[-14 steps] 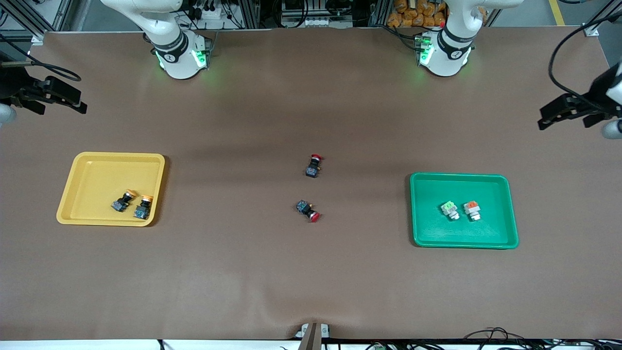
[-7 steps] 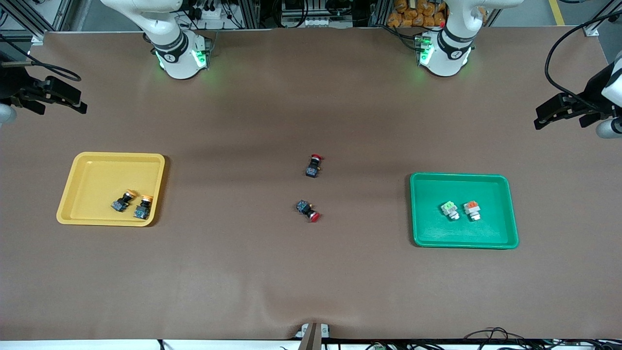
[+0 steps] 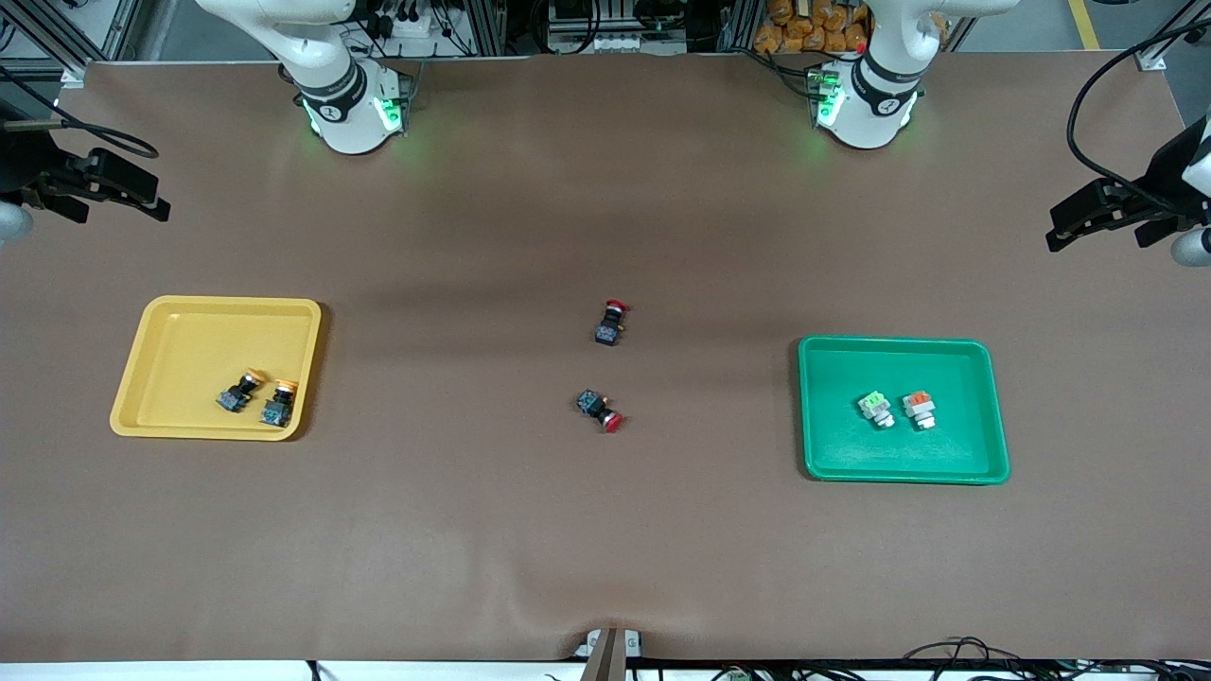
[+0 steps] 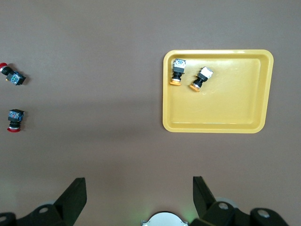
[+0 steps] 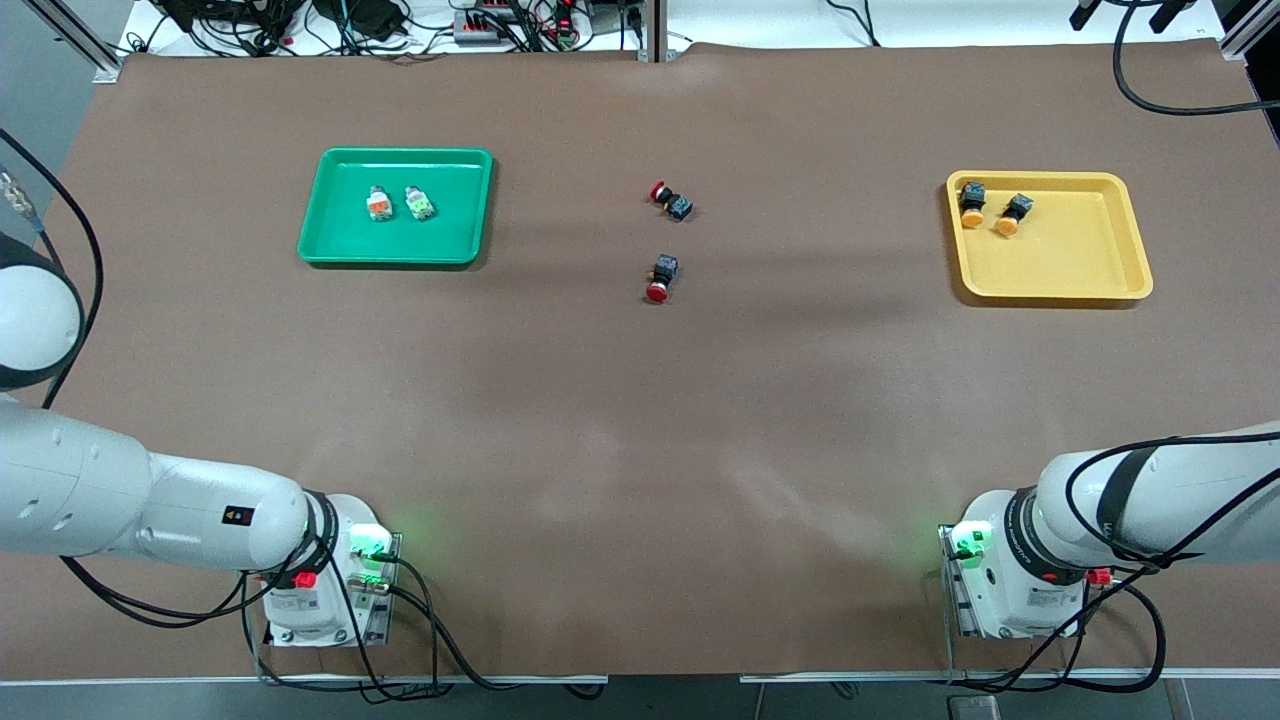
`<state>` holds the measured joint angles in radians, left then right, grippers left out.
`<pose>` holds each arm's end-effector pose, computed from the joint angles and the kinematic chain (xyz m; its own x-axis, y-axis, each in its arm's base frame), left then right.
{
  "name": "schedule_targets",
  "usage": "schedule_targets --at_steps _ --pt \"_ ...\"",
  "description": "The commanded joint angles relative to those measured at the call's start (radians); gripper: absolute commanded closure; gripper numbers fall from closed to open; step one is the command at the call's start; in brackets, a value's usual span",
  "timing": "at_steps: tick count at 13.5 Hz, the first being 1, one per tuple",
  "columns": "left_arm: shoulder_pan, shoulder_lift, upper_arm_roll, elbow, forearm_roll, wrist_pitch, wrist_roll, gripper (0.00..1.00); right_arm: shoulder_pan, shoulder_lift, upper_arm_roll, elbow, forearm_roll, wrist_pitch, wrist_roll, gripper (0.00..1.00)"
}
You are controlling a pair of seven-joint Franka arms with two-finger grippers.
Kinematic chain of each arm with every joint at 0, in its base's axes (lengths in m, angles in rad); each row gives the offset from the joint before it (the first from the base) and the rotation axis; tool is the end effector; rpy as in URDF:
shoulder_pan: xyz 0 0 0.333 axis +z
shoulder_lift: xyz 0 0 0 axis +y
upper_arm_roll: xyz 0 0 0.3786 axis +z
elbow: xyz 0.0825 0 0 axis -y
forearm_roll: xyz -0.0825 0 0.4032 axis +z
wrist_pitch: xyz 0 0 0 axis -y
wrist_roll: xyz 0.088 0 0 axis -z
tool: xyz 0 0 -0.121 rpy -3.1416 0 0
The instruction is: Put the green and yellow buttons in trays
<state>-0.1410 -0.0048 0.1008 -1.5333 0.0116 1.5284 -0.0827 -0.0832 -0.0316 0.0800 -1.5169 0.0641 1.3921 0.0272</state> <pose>0.5676 -0.0212 0.6905 0.9991 0.0430 0.0008 0.0430 -0.9990 -0.0111 0.5416 0.0078 0.7022 0.9953 -0.0192 -0.0945 -0.0248 -0.9980 -0.0587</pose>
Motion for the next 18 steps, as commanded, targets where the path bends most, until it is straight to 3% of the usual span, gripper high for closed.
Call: schedule_targets --at_steps 1,3,11,18 --pt "0.055 -0.008 -0.045 -0.001 -0.001 -0.008 0.014 0.00 -0.003 -0.007 0.000 -0.006 -0.003 -0.004 -0.010 0.00" --pt "0.122 -0.015 -0.116 -0.005 -0.002 -0.008 0.015 0.00 -0.003 -0.007 0.000 -0.006 -0.003 -0.004 -0.012 0.00" --pt "0.129 -0.089 -0.139 -0.088 0.005 -0.016 0.021 0.00 -0.004 -0.007 0.000 -0.006 -0.003 -0.004 -0.012 0.00" --pt "0.127 -0.090 -0.185 -0.067 -0.008 -0.036 0.003 0.00 -0.004 -0.005 0.000 -0.006 -0.003 -0.004 -0.010 0.00"
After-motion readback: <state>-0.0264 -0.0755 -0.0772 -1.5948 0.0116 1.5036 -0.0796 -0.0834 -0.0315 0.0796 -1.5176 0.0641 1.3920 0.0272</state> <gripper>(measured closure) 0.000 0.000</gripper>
